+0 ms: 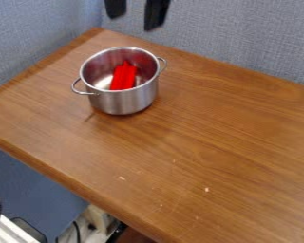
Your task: Move the red object from the metal pot to the table
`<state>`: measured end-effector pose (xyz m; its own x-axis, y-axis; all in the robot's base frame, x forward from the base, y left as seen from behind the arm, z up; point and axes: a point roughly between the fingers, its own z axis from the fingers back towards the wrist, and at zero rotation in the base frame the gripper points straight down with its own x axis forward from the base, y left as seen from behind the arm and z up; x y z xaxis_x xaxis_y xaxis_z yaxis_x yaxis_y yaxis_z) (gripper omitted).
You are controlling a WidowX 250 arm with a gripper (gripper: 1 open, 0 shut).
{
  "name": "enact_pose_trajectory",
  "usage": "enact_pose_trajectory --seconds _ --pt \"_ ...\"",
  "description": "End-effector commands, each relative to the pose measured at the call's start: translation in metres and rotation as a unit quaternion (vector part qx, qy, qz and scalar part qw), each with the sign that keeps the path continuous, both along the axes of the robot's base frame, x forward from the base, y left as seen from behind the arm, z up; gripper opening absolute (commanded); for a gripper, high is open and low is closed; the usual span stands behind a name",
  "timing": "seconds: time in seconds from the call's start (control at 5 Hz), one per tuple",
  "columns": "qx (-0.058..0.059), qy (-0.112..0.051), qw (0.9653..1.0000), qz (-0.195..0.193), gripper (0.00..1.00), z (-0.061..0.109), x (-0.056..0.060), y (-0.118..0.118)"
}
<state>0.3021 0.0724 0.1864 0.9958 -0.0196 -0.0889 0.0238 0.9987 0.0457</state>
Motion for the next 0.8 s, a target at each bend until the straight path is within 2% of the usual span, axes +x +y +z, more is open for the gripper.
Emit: enact_pose_trajectory --seconds 0.0,0.2,0.6 --pt "0.001 -0.018 0.9990 0.042 1.00 0.006 0.009 0.013" --pt "0.000 -0.008 0.9981 0.062 1.00 -0.003 0.012 0.002" --pt "-0.002 0.012 0.9971 0.076 1.00 -0.014 0.006 0.007"
